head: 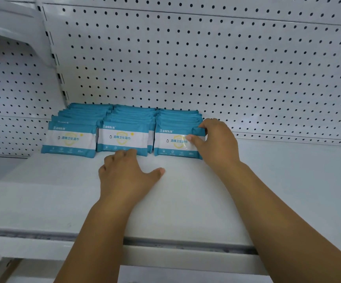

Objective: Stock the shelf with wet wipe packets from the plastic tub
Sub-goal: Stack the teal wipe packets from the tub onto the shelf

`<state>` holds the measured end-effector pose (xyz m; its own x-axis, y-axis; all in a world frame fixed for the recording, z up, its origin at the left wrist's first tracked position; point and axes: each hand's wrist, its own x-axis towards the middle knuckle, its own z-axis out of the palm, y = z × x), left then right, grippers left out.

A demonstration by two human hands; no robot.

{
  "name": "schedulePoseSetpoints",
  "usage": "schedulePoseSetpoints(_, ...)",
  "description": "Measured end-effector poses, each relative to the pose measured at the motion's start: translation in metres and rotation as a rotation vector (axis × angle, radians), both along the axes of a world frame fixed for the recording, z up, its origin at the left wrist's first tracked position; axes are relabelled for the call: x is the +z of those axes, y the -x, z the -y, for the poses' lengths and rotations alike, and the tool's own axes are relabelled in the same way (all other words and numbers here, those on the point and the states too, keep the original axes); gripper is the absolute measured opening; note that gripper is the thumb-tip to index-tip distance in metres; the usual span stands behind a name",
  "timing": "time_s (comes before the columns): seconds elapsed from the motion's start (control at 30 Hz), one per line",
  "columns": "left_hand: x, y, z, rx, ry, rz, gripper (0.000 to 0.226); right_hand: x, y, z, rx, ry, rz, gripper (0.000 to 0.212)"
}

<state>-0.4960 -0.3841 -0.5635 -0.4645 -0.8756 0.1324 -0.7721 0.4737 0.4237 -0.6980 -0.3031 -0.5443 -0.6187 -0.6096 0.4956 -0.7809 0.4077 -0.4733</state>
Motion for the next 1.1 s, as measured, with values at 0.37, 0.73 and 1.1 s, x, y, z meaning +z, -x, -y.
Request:
schedulePoseSetpoints(0.37,0.009,0.005,-0.016,-0.139,-0.013,-0.326,0.08,0.008,-0.008,-0.047,0.053,-0.013,0.076,0.058)
schedulePoseSetpoints(0.73,0.036,0.089,-0.119,-0.474,-0.032,-0.712,0.05,0.053,0.018,-0.211,-0.112,-0.103,-0.056,0.054)
schedulePoseSetpoints(1.1,0.042,0.149,-0.28,-0.916,0.017,-0.423,0.061,0.061,0.013,-0.428,-0.458,-0.23,-0.112,0.056)
